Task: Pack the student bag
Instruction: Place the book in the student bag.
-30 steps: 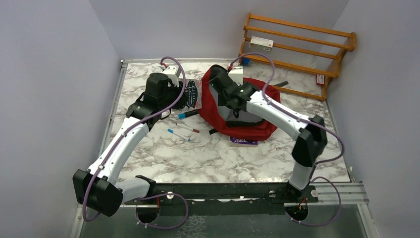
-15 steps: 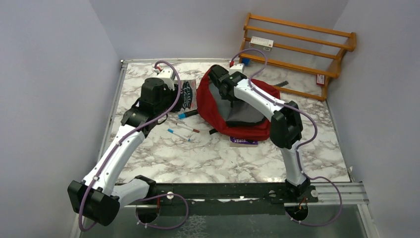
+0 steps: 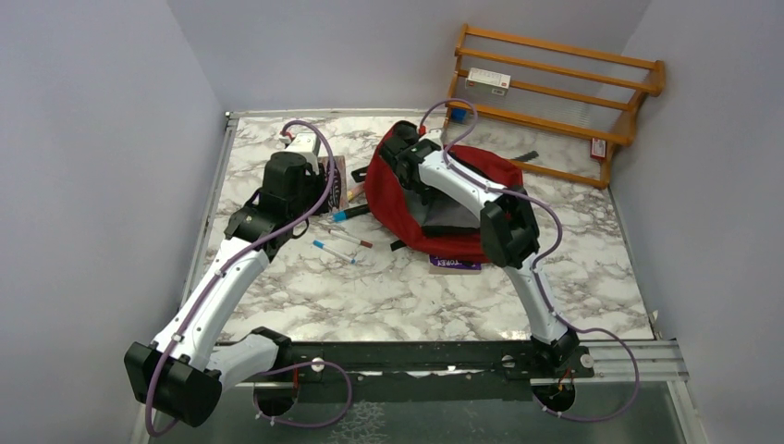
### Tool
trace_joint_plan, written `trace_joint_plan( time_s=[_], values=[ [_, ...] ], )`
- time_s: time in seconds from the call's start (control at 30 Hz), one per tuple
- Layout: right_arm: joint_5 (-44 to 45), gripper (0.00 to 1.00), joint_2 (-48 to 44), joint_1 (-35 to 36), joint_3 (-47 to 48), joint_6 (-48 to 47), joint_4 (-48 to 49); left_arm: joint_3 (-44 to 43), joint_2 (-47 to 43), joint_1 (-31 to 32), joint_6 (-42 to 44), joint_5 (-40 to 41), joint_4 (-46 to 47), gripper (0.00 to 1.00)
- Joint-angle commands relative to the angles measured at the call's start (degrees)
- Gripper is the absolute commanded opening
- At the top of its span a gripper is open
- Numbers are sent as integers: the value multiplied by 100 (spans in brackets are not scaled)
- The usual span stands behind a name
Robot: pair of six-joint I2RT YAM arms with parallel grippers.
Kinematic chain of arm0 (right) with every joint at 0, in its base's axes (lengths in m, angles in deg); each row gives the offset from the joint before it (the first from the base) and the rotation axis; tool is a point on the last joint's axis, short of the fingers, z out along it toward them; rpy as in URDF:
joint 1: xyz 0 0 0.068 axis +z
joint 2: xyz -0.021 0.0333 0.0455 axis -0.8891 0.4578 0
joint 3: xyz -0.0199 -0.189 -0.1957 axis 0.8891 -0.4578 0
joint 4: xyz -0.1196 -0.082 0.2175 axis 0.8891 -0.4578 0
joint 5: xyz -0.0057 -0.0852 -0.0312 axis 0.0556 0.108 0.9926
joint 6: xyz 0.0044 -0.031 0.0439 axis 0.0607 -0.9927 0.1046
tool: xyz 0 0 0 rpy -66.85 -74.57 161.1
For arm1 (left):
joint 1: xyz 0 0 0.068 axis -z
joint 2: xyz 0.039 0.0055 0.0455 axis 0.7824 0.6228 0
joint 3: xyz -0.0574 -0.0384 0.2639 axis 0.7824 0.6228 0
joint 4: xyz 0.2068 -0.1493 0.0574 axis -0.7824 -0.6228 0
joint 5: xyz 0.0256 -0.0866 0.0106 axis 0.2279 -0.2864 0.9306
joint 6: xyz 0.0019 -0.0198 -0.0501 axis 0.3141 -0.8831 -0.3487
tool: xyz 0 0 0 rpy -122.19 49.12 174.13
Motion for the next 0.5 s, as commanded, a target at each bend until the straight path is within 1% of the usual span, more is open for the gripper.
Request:
trace_joint_plan(
  time_s=[0.0, 0.07, 0.13, 0.23, 0.27, 0.3, 0.47],
  values=[
    [554, 62, 67, 15, 187, 296, -646, -94, -180, -23, -50, 52, 404, 0],
    [505, 52, -82, 15, 135, 358, -657, -148, -161, -16, -57, -62, 407, 0],
    [352, 39, -346, 15, -53, 136, -380, -249, -135, -16, -78, -217, 406, 0],
    [-13, 16, -964, 15, -683, -503, 546, -464, -51, -16, -154, -555, 414, 0],
    [-145, 7, -1176, 15, -906, -767, 870, -546, -2, -16, -186, -646, 413, 0],
    [-277, 2, -1373, 13, -1130, -1042, 1234, -639, 54, -16, -229, -871, 411, 0],
    [-664, 1, -2102, -11, -1858, -2298, 2440, -1074, 372, -16, -509, -1650, 446, 0]
  ],
)
